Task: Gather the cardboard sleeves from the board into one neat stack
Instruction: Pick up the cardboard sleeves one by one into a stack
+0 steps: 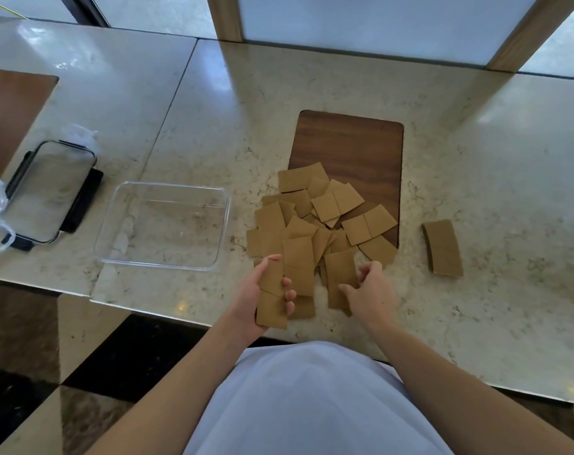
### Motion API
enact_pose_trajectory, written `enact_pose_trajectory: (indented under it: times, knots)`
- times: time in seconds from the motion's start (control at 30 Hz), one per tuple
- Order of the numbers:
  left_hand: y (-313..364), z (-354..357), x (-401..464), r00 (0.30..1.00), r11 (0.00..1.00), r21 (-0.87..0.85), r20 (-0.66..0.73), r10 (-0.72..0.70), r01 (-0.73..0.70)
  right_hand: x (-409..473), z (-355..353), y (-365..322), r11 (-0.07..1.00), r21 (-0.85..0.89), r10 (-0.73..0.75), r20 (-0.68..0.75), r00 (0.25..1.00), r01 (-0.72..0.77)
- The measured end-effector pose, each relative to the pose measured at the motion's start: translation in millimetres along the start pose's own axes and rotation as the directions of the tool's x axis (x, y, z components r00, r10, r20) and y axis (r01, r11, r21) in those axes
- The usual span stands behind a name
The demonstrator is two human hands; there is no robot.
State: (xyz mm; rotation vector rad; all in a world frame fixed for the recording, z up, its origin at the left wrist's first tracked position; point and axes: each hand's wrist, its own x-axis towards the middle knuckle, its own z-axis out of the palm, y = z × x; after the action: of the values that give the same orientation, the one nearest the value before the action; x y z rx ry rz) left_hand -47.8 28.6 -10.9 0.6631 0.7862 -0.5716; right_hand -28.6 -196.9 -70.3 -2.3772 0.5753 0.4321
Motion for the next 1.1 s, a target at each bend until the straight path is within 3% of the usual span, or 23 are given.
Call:
enact_pose_trajectory:
  times: [0.2,0.3,0.4,0.57,0.7,0.8,0.9,1.03,1.1]
  knots:
    - [1.2,-2.2,2.1,0.995,0.988,0.137,-0.060,0.075,-0.066,-14.0,-11.1,-9.3,0.946,0.269,-0.214,0.091,0.973,0.183]
    - [1.2,1.9,1.6,0.992,0.971,0.224,-0.071,0.105,-0.087,-31.3,-18.9,-33.8,0.897,0.435,-0.162,0.161,0.973,0.078]
    - [-0.6,6.9,0.0,0.993,0.957,0.267,-0.019,0.120,-0.110,-47.3,-9.6,-61.3,0.905,0.423,-0.181,0.259,0.949,0.057]
    - [0.4,9.6,-0.7,0.993,0.955,0.278,-0.034,0.115,-0.102,-60.6,1.5,-78.2,0.907,0.402,-0.217,0.187,0.958,0.127]
    - [-0.5,-1.0,0.6,0.995,0.948,0.311,-0.041,0.086,-0.069,-67.2,5.9,-74.9,0.915,0.387,-0.266,0.369,0.891,0.113]
    - [0.7,-16.4,1.2,0.995,0.979,0.179,-0.019,0.101,-0.096,-60.6,7.1,-76.3,0.931,0.324,-0.271,0.295,0.916,0.171]
    - [3.8,-37.7,-2.8,0.993,0.992,-0.087,-0.086,0.083,-0.091,-43.9,15.3,-87.4,0.942,0.043,-0.334,0.203,0.920,0.332]
    - [3.5,-64.7,-12.7,0.976,0.976,-0.179,-0.199,0.085,-0.121,-37.3,50.7,-114.7,0.815,-0.213,-0.478,0.278,0.833,0.538]
    - [4.4,-68.9,-15.6,0.967,0.971,-0.188,-0.237,0.099,-0.145,-38.7,66.1,-120.0,0.744,-0.359,-0.489,0.283,0.825,0.564]
